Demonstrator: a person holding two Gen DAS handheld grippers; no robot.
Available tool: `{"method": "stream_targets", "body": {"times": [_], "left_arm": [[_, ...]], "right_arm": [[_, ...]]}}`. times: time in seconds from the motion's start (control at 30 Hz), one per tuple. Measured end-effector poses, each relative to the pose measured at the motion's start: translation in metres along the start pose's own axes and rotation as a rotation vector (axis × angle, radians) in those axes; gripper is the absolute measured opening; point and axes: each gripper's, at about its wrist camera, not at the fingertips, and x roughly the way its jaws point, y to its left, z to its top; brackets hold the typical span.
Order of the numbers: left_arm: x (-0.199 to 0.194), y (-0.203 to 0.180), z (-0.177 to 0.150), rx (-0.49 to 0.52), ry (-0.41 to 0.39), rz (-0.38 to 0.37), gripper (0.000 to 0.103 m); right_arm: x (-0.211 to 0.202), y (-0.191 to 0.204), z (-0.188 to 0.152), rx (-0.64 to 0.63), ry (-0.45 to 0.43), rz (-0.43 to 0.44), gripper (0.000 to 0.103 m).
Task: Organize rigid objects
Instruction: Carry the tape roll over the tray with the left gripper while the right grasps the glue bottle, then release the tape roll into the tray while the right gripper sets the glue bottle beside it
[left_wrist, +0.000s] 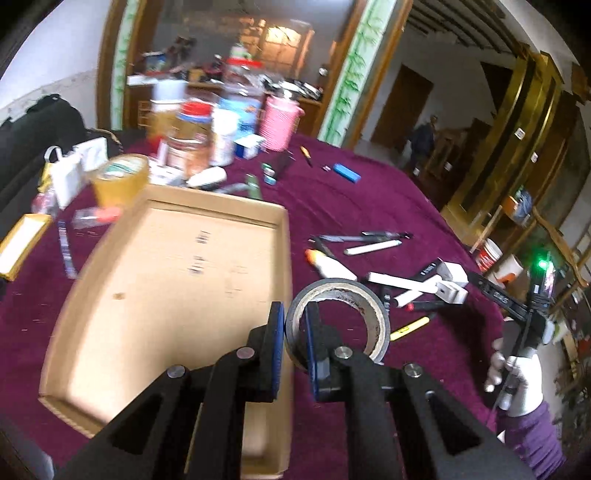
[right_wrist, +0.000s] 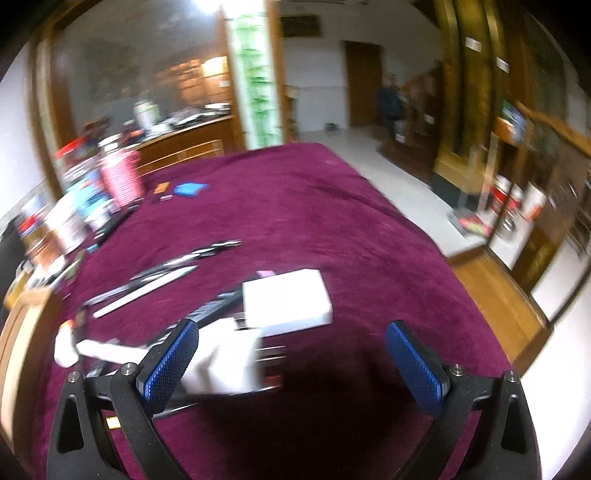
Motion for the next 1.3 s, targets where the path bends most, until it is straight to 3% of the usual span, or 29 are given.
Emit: {"method": "stream_targets", "body": {"times": [0.13, 0.3, 0.6, 0.67, 0.7, 0.73, 0.87, 1.13, 1.3], "left_arm": [[-0.009, 0.022, -0.002, -0.047, -0.03, -0.004, 0.011], [-0.006, 0.043, -0.007, -0.097, -0.026, -0.02, 0.011], [-0.003, 0.076, -0.012, -0.137, -0.023, -0.019, 0.011], [-0.002, 0.08, -0.012, -0.142, -0.024, -0.023, 0.011], [-0.001, 0.083, -0.011, -0.146, -0.023, -0.026, 0.011], [-0.001, 0.085, -0.012, -0.149, -0.022, -0.027, 0.011], [0.003, 0.091, -0.013, -0.161, -0.011, -0.037, 0.011], [0.004, 0.098, 0.01, -0.16, 0.03, -0.045, 0.011], [0.043, 0.097, 0.05, -0.101, 0.096, 0.01, 0.011]], "right_arm": [[-0.007, 0.059, 0.007, -0.137, 0.054, 0.15, 0.102], [0.013, 0.166, 0.005, -0.333, 0.193, 0.341, 0.102], [0.045, 0.254, -0.014, -0.614, 0.237, 0.271, 0.069], [0.054, 0.258, -0.018, -0.64, 0.273, 0.256, 0.055], [0.058, 0.258, -0.02, -0.641, 0.288, 0.252, 0.05], [0.061, 0.258, -0.022, -0.637, 0.303, 0.251, 0.037], [0.067, 0.254, -0.018, -0.6, 0.315, 0.246, 0.03], [0.037, 0.242, 0.014, -0.409, 0.279, 0.356, 0.03], [0.03, 0.264, 0.037, -0.274, 0.323, 0.5, 0.03]]}}
